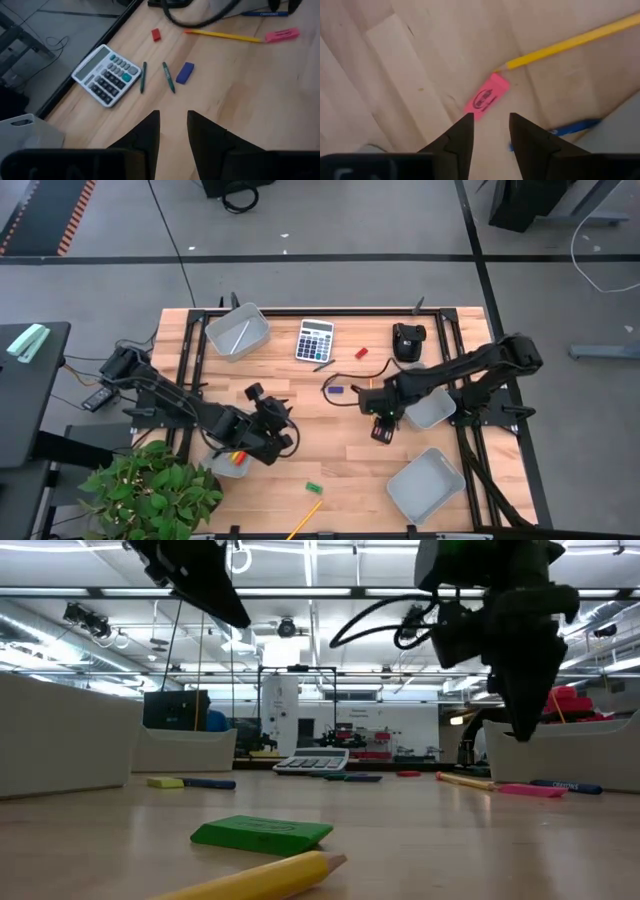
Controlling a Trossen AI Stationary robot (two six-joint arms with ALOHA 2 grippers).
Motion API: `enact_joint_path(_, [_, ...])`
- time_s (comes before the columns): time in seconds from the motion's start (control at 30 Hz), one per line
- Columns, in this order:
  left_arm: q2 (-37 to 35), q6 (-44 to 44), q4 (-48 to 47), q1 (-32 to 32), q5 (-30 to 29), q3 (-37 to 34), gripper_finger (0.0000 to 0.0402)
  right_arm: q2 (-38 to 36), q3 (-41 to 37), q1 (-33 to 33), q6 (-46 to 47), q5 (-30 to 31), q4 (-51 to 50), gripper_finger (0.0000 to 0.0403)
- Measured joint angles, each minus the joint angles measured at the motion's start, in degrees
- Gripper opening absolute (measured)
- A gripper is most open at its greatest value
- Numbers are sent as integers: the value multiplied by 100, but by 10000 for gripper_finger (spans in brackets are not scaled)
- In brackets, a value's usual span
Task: Sort crayons/erasers/pens/pencils in bins
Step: Put the pink eraser into the top left gray bin
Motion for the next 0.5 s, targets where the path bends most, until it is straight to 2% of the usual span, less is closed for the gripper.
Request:
enact_joint_path(0.27, [408,333,242,169,535,-1,107,793,0,193,553,-40,256,138])
enact_joint_path(0.5, [436,550,407,191,593,0,107,1041,13,203,654,32,601,138])
